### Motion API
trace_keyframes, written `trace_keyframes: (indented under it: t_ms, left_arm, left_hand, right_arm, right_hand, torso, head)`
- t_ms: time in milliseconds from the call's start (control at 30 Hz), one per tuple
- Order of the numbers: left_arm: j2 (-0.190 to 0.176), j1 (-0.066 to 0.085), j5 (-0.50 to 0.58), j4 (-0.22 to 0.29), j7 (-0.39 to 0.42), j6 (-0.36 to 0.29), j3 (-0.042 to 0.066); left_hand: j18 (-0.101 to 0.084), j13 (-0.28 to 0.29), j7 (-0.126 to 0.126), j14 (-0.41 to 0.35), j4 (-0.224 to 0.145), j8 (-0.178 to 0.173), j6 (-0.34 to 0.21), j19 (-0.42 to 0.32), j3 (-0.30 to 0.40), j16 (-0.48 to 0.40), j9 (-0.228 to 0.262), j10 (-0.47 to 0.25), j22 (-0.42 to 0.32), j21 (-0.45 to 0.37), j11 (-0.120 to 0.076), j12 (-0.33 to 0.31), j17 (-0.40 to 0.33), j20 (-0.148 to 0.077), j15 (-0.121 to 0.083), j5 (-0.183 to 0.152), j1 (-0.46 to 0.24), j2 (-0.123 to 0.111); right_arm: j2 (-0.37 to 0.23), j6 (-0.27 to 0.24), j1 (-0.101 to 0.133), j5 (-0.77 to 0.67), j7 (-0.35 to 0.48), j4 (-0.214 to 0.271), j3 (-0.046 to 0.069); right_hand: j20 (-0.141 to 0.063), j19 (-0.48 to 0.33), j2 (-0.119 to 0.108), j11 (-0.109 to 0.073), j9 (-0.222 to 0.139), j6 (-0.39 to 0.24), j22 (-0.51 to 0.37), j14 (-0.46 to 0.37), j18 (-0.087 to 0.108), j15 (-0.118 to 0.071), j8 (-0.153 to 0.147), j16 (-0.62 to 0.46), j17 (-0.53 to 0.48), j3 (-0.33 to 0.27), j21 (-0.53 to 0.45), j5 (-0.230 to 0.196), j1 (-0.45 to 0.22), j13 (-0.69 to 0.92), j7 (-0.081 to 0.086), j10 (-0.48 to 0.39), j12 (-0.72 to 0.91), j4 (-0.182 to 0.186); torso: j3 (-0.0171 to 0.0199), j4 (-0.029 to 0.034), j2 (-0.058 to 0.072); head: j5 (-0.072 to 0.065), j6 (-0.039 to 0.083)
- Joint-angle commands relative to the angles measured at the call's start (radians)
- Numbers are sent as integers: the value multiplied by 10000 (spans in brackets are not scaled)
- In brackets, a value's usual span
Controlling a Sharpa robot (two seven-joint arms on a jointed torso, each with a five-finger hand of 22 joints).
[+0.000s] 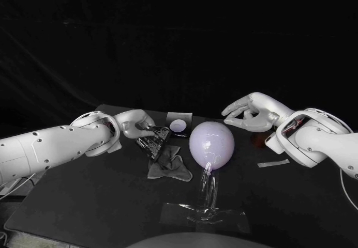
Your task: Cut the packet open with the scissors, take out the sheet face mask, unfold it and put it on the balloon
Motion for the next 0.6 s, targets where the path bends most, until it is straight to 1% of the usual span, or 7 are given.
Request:
trace_keyframes:
  t_ms: [33,133,233,300,433,500,600]
  left_arm:
    - [37,227,602,142,268,276,19]
    - [81,494,694,250,245,320,19]
    - [210,903,747,339,214,351,19]
    - [317,1107,750,357,202,357,19]
    - [578,1403,526,332,221,302,19]
    - [787,1525,296,256,261,215,20]
    - [1114,1623,-62,70,319,99,22]
  left_hand:
    - [-100,13,19,85,-1,42,-29,-54,74,-25,125,72,13,58,6,-8,17,-21,24,14,-55,-14]
    - [-98,14,14,106,-6,58,-24,-51,131,-20,136,93,23,76,1,-7,22,-23,18,14,-80,-35]
    - [-94,16,10,133,-14,82,-19,-49,220,-16,153,128,39,104,-7,-3,29,-27,10,14,-119,-64]
    - [-93,16,7,143,-15,88,-20,-47,247,-13,157,139,44,113,-10,-2,32,-28,7,14,-131,-70]
    - [-90,16,4,156,-18,99,-18,-44,287,-11,165,152,53,128,-14,-3,36,-30,3,14,-152,-86]
    - [-86,16,-1,169,-25,112,-21,-41,344,-12,175,167,65,149,-19,-4,39,-33,-1,14,-176,-106]
    - [-81,16,-4,178,-32,121,-23,-38,385,-11,182,179,74,164,-23,-5,42,-37,-5,14,-190,-118]
  right_arm:
    - [164,24,109,767,-100,-179,13]
    - [366,125,254,1123,-235,-401,18]
    - [636,346,459,1502,-482,-666,23]
    - [807,498,581,1622,-664,-812,28]
    - [1132,754,801,1750,-1005,-1060,37]
    - [1356,904,931,1786,-1222,-1215,44]
    - [1652,1067,1081,1669,-1559,-1374,50]
  right_hand:
    - [-16,157,101,-47,27,85,178,159,100,-24,55,238,366,21,275,74,-13,25,-26,150,58,72]
    - [-70,398,146,-159,81,162,491,463,26,-113,112,1078,1823,88,746,119,-2,91,-110,512,171,111]
    - [-174,578,165,-382,125,190,753,442,-27,-288,137,1155,1842,90,1130,160,2,349,-254,1376,575,117]
    - [-258,656,145,-515,153,216,878,375,-55,-397,152,1057,1564,13,1302,193,-93,618,-346,1950,906,169]
    - [-334,753,157,-618,189,277,1025,358,-94,-482,183,1066,1529,-104,1510,259,-282,961,-429,2421,1277,300]
    - [-495,1011,121,-842,287,413,1360,489,-183,-638,268,1405,2084,-279,2012,592,-428,1791,-578,2618,1976,380]
    - [-546,1163,157,-849,385,476,1589,616,-251,-679,339,1780,2812,-432,2338,982,-671,3550,-650,2894,3680,536]
  torso:
    - [-9,5,-11]
    - [-1,7,-15]
    - [4,0,-20]
    - [5,1,-18]
    - [10,-9,-21]
    - [10,-28,-19]
    - [9,-28,-4]
  head:
    - [-40,151]
    - [-72,260]
    - [-115,514]
    - [-124,590]
    - [-180,860]
    - [-198,987]
    - [-279,1167]
